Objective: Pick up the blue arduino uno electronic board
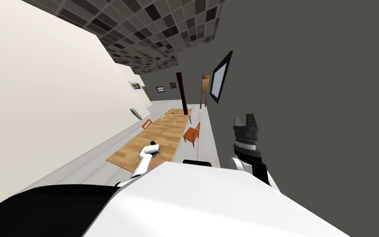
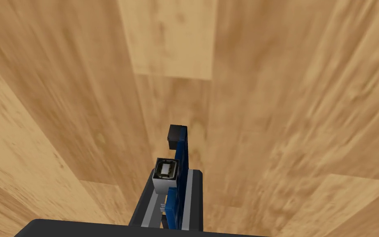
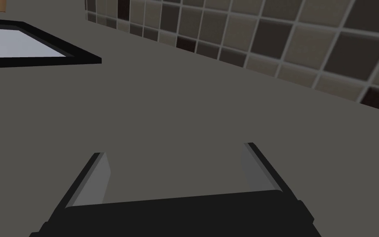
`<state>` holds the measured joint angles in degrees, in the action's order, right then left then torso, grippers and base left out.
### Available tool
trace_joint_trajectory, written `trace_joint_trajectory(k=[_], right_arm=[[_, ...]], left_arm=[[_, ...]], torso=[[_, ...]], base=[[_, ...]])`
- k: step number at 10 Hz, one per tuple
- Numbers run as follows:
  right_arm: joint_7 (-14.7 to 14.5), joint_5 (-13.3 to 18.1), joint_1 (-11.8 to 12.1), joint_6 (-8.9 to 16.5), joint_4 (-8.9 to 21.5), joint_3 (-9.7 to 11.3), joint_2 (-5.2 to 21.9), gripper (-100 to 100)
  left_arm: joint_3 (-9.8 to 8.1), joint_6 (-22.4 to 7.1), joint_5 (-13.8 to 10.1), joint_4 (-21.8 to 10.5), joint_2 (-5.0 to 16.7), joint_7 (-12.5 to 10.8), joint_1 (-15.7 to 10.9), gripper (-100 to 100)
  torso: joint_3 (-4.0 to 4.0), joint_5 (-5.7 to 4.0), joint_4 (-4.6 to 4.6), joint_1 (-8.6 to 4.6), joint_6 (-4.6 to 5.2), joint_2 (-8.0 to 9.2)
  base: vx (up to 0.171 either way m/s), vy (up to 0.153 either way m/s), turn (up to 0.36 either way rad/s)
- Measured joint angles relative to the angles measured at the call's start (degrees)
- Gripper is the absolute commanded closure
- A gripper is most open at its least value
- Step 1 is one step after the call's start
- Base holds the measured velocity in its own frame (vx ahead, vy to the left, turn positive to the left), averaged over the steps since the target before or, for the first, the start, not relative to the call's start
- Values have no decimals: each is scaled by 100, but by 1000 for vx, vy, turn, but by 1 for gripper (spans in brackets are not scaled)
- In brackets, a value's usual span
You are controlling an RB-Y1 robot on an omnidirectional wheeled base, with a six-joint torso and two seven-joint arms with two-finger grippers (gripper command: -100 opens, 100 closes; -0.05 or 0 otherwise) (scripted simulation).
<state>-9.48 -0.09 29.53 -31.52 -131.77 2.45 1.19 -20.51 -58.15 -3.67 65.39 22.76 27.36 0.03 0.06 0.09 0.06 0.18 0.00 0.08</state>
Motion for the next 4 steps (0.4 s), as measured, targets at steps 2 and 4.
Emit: trace_joint_trajectory(k=[2,4], right_arm=[[0,0,0,0,0,1,-1,0],[0,0,0,0,0,0,0,0]], left_arm=[[-71,-178,-37,205,17,57,7,100],[-114,-339,-76,332,45,113,-1,0]], torso=[[6,-4,3,-23,3,9],[6,-3,4,-15,4,9]], base=[[-25,-65,10],[-6,-17,3]])
